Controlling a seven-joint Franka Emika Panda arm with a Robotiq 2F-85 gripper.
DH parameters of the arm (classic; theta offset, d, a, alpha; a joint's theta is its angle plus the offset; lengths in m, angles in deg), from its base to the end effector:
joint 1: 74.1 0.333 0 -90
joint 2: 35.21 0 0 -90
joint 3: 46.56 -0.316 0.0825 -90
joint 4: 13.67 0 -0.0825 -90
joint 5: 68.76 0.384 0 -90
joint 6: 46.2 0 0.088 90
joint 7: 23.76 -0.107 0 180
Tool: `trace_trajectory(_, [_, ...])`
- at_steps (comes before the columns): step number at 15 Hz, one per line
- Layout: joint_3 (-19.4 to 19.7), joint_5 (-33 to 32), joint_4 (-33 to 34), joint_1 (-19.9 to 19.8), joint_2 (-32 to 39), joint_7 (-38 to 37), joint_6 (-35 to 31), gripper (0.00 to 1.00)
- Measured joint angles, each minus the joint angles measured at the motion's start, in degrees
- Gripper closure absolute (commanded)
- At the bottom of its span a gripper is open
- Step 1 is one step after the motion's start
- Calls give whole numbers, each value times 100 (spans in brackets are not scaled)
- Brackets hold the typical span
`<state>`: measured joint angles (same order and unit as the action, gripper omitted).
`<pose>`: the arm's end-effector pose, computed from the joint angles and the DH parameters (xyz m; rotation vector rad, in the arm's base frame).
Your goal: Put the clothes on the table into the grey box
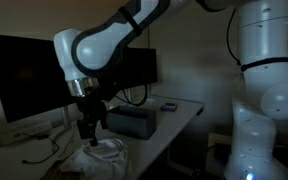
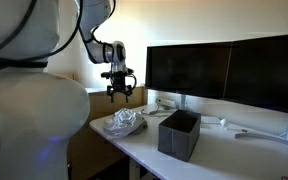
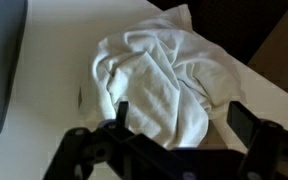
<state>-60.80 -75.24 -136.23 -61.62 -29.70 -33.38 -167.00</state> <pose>0.4848 0.2369 0.3522 2.9838 0.5472 -0.1446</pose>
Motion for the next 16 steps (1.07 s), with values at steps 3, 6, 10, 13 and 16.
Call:
trace_trajectory(3, [58,-389,216,75,403,-74,-56,0])
trace_trajectory(6, [148,-604,442,164,773,-99,-70,0])
trace_trajectory(10, [271,-658,690,303,1322,-99,-71,0])
trace_trajectory(13, [365,-659,884,424,1746,-99,-71,0])
trace_trajectory(16, [418,-659,1074,515,2062,-99,-62,33])
